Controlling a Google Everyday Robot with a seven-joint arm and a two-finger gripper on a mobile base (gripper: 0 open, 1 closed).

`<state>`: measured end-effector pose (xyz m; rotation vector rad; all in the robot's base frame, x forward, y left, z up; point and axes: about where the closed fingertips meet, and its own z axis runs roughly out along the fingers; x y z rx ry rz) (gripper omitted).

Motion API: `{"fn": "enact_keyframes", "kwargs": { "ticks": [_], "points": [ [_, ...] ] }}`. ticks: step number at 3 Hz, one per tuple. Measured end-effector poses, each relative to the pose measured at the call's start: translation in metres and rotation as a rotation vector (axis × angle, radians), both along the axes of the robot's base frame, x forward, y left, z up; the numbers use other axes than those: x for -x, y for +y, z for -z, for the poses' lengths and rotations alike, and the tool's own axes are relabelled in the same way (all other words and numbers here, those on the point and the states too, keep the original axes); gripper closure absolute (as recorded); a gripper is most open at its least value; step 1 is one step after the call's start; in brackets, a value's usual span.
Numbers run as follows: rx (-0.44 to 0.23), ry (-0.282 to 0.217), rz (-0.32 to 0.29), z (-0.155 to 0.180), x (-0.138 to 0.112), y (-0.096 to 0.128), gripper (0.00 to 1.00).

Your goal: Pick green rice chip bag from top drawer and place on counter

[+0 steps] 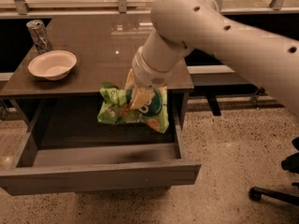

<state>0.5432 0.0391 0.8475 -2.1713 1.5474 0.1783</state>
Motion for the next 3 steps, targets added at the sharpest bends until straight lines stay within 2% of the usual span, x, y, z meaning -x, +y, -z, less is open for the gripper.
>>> {"fn": "enact_keyframes", "kwargs": {
  "ticks": [1, 2, 3],
  "points": [
    [0.045, -0.041, -0.014, -0.045, -0.011, -0.007, 1.00],
    [0.106, -0.085, 0.033, -0.070, -0.048, -0.018, 1.00],
    [0.157, -0.170, 0.083, -0.081, -0.079, -0.032, 1.00]
  ]
}}
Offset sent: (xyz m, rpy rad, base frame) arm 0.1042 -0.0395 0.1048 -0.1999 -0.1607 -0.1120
